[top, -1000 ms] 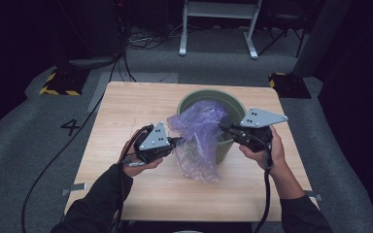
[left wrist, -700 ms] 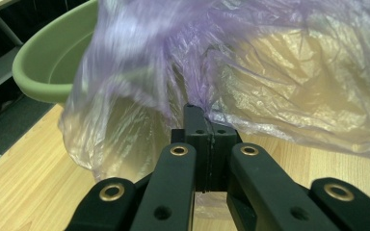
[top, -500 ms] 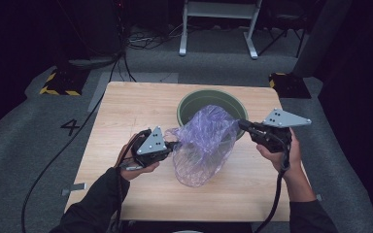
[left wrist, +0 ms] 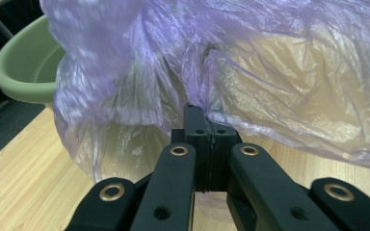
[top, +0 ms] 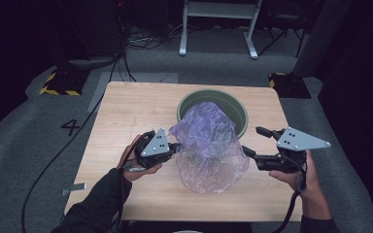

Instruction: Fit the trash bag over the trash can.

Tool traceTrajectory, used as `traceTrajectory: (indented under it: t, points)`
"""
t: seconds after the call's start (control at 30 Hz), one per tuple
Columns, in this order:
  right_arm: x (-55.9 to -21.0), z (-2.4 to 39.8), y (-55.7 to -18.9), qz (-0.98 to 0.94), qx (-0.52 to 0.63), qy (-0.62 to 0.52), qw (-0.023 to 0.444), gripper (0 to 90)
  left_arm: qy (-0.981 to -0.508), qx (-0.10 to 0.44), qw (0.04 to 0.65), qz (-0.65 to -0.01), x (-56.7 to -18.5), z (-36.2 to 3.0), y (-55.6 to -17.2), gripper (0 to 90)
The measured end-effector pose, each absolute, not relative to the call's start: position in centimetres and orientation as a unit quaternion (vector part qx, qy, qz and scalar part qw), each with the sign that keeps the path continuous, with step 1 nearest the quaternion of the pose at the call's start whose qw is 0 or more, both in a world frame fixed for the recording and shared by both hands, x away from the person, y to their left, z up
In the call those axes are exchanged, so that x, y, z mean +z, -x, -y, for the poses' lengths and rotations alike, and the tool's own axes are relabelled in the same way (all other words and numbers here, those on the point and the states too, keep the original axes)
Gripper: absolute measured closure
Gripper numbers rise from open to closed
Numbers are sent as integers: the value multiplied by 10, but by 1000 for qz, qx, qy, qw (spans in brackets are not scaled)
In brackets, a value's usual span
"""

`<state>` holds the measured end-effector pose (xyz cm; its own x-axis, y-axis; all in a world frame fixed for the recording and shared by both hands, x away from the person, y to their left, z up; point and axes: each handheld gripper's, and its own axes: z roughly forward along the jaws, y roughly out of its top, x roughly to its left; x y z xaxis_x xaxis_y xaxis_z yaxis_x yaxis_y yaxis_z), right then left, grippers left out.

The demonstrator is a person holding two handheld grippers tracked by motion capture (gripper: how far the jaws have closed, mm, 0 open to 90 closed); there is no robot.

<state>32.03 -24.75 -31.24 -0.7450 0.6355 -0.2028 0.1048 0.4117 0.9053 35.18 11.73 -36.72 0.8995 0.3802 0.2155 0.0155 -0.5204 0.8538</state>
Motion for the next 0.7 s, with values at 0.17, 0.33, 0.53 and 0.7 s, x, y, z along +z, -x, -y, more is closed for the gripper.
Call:
traceTrajectory:
  t: [0.17, 0.33, 0.53, 0.7]
  points:
    - [-299, 250, -296, -782, 514, -211, 283, 230, -854, 193, 470, -110, -368, -110, -352, 898]
    - [-292, 259, -283, -772, 522, -215, 292, 209, -854, 193, 468, -118, -370, -110, -355, 898]
    - [-291, 260, -266, -776, 528, -197, 282, 187, -856, 194, 464, -119, -371, -106, -355, 898]
    - [-302, 239, -261, -788, 518, -188, 274, 171, -858, 198, 459, -116, -371, -102, -355, 898]
